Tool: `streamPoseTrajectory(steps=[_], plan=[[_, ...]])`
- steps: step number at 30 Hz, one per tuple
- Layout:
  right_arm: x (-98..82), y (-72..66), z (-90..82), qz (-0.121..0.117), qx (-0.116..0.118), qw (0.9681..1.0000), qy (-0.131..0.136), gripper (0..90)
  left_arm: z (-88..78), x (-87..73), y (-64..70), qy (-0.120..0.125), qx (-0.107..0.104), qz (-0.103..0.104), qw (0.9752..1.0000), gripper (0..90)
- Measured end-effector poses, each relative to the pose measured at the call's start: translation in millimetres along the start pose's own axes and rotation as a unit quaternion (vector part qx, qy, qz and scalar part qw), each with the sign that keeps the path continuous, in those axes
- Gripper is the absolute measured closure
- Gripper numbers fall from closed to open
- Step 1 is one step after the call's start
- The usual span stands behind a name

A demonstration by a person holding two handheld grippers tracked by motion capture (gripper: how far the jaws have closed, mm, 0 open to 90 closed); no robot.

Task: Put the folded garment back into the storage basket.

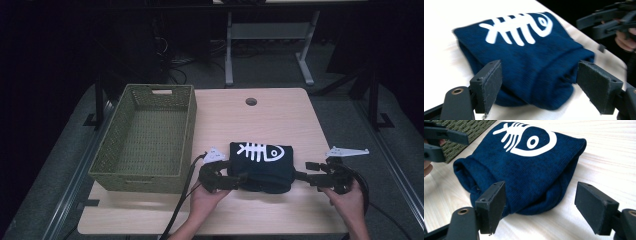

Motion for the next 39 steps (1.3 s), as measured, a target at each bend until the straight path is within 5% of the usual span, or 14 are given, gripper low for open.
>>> streamPoseTrajectory(steps=[7, 16, 22, 27, 39], plan=[[12.2, 8.9, 15.9, 0.007, -0.003, 0.9999, -0.013, 25.4, 14.0, 6.7, -24.3, -0.012, 0.033, -0.035, 0.9988, 20.9], [15.3, 13.8, 42.6, 0.025, -0.008, 0.9988, -0.041, 29.1, 35.1, 2.5, -45.3, -0.043, 0.037, -0.074, 0.9957, 23.3], [14.2, 14.8, 53.7, 0.038, -0.016, 0.998, -0.048, 33.6, 41.7, -1.1, -52.2, -0.055, 0.02, -0.096, 0.9936, 29.0], [12.6, 15.1, 59.6, 0.043, -0.025, 0.9975, -0.049, 38.3, 45.0, -2.2, -50.6, -0.051, 0.015, -0.091, 0.9944, 36.1], [13.5, 8.5, 66.7, 0.063, -0.006, 0.9963, -0.058, 68.6, 48.2, -0.1, -46.3, -0.042, -0.038, -0.114, 0.9919, 65.1]])
Point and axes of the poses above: each handheld gripper's, and its own axes: z roughly forward along the jaws, x roughly out of its top, y roughly to its right, the point moved 4 cm from there along z, roughly forward along the jaws, and after that the axes turned 1 degree about -x, right-handed, at the moved point
